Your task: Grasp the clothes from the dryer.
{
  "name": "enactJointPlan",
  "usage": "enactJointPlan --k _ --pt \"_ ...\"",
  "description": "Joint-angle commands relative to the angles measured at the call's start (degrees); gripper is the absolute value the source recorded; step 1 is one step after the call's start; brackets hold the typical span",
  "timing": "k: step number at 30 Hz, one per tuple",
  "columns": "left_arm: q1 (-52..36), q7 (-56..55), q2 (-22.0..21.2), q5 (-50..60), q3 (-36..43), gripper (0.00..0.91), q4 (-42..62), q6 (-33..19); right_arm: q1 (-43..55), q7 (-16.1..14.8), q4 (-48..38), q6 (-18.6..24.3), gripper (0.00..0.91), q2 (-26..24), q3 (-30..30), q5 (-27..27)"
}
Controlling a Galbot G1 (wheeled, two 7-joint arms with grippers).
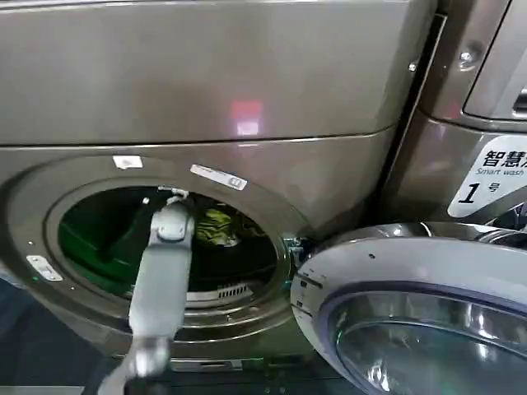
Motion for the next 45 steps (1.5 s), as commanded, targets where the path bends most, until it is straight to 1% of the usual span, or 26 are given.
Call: enactJointPlan --k 1,2,3,4,5,10,13,15,17,20,27,31,34,39,45 --pt "-2.46 26.61 0.75 30.04 -0.62 0.907 1.35 -21.81 -0.23 -0.01 0.25 0.03 0.907 0.01 0.04 0.00" --pt "-2.58 28.59 1.07 30.75 -0.02 0.907 1.21 -22.65 -0.50 -0.03 0.11 0.25 0.907 0.11 0.15 -0.04" --pt "-2.87 32.97 1.66 29.85 0.44 0.907 1.22 -24.74 -0.56 -0.04 0.08 0.37 0.907 0.15 0.15 -0.11" --pt "-3.04 35.73 1.83 27.85 0.72 0.907 1.16 -24.94 -0.52 -0.05 0.08 0.45 0.907 0.24 0.04 -0.37" --pt "-3.38 41.11 1.96 25.42 0.84 0.907 1.21 -25.80 -0.41 -0.06 0.18 0.45 0.907 0.34 -0.11 -0.60" --pt "-3.93 48.14 1.80 23.31 0.87 0.907 1.39 -27.59 0.02 -0.05 0.65 0.45 0.907 0.51 -0.86 -0.87" --pt "-4.67 49.25 1.77 23.62 0.74 0.907 2.41 -29.66 -0.29 -0.11 0.62 0.68 0.907 0.76 -0.80 -0.90" --pt "-5.27 49.23 1.96 23.71 0.72 0.907 3.65 -29.65 -0.32 -0.09 0.41 0.88 0.907 0.84 -0.81 -0.93" --pt "-5.85 49.15 2.02 23.69 1.17 0.907 4.65 -28.03 -0.15 -0.09 0.32 0.94 0.907 0.92 -0.98 -0.98" --pt "-6.18 49.12 1.98 23.28 1.80 0.907 6.50 -26.98 0.10 -0.13 0.52 0.99 0.907 1.16 -1.38 -1.15" --pt "-8.04 46.79 2.09 21.06 1.75 0.907 13.53 -25.19 0.21 -0.27 0.57 1.28 0.907 1.52 -1.95 -1.47" --pt "-8.30 42.55 2.69 22.53 1.70 0.907 15.17 -24.07 0.20 -0.41 0.41 1.64 0.907 1.69 -2.15 -1.61" --pt "-9.15 37.41 2.60 26.57 1.18 0.907 17.64 -22.52 0.55 -0.46 0.61 1.73 0.907 2.00 -2.72 -1.81" --pt "-9.90 30.29 2.88 29.24 0.90 0.907 19.55 -22.54 0.62 -0.52 0.56 2.07 0.907 2.31 -3.04 -1.94" --pt "-11.00 26.89 2.66 28.97 0.78 0.907 22.31 -24.48 0.75 -0.54 0.93 2.17 0.907 2.77 -3.47 -2.07"
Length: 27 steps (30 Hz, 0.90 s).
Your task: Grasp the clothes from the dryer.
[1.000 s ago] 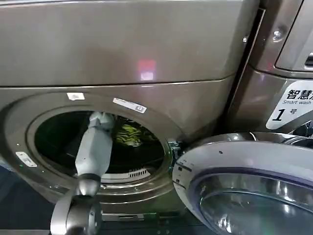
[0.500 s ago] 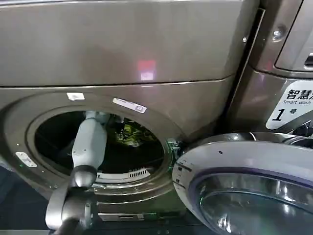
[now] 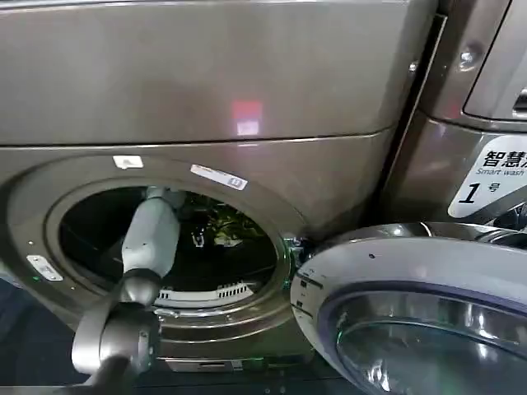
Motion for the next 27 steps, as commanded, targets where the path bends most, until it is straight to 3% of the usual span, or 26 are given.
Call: enactJointPlan --k 1,5,6,7,8,27 --pt "-1.04 -8.13 -0.18 2.01 -0.10 0.907 4.64 -1.39 -0.05 -0.03 0.24 0.19 0.907 0.36 -0.21 -0.02" --pt "-1.06 -8.51 -0.13 -0.06 -0.30 0.907 5.73 -2.66 -0.26 -0.03 -0.10 0.40 0.907 0.31 -0.04 -0.03" --pt "-1.09 -7.87 -0.15 0.03 -0.56 0.148 5.92 -3.19 -0.25 -0.04 -0.11 0.42 0.907 0.33 -0.09 -0.03" --pt "-1.10 -7.51 -0.11 0.06 -0.68 0.046 6.01 -3.46 -0.21 -0.04 -0.12 0.42 0.907 0.33 -0.13 -0.06" --pt "-1.07 -7.00 -0.11 -0.08 -0.83 0.000 6.15 -3.80 -0.15 -0.03 -0.11 0.44 0.907 0.35 -0.21 -0.06" --pt "-0.39 -3.74 0.61 -3.70 -1.02 0.000 4.34 -4.77 0.07 -0.09 -0.36 0.69 0.907 0.60 -0.65 -0.11"
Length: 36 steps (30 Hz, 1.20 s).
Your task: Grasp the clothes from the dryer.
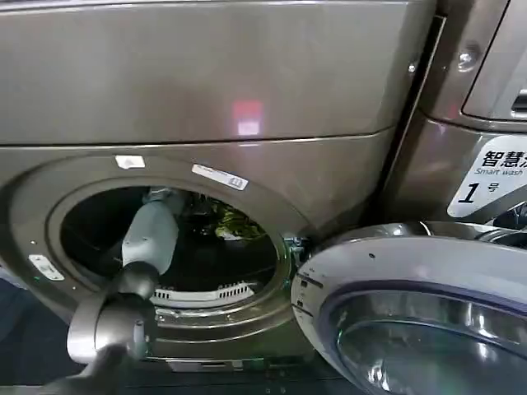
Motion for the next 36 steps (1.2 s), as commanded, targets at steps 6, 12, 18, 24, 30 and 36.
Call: enactJointPlan --k 6,12,18,24,30,36 --pt "1.84 -10.55 0.08 -12.43 1.01 0.000 -5.44 0.98 0.30 -0.17 0.47 0.01 0.907 0.25 -0.33 0.04" --pt "5.45 -25.63 -1.06 -27.96 1.29 0.000 -13.66 7.42 0.47 -1.13 1.45 -0.01 0.907 0.40 -0.74 0.12" --pt "10.21 -35.17 -2.16 -39.42 1.40 0.000 -22.10 15.13 0.67 0.58 4.10 -4.15 0.907 0.65 -0.72 -0.46" --pt "12.32 -46.32 -3.50 -56.19 1.93 0.000 -27.68 22.43 1.15 -0.23 3.77 0.01 0.907 0.92 -1.85 0.59" --pt "14.45 -53.62 -4.40 -71.46 2.05 0.000 -33.03 27.78 1.31 -0.18 3.34 0.55 0.907 0.63 -1.78 0.27" --pt "15.60 -55.61 -4.67 -76.16 2.21 0.000 -36.12 29.80 1.13 -0.26 2.83 0.93 0.907 0.77 -1.64 0.23"
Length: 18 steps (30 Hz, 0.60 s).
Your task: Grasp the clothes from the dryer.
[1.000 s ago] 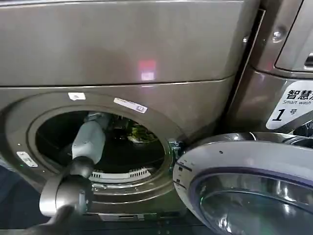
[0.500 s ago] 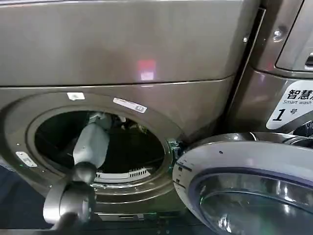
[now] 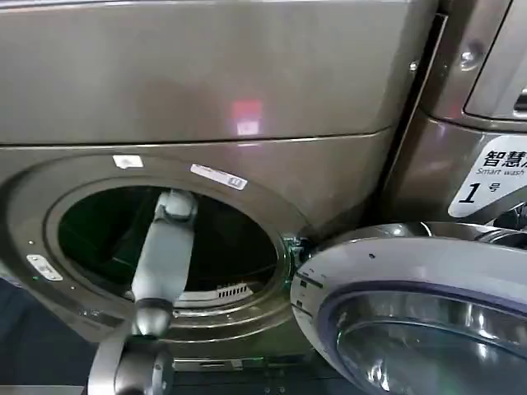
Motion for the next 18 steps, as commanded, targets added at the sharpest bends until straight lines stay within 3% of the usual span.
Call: enactJointPlan --k 1,18 --pt "1.84 -8.37 -0.59 -15.80 0.37 0.000 -6.38 5.70 0.08 -0.02 -0.08 0.47 0.907 0.18 -0.15 0.11" --pt "1.16 -8.30 -0.75 -15.94 0.36 0.000 -5.00 5.27 -0.07 -0.07 0.74 -1.10 0.907 0.58 0.99 0.30"
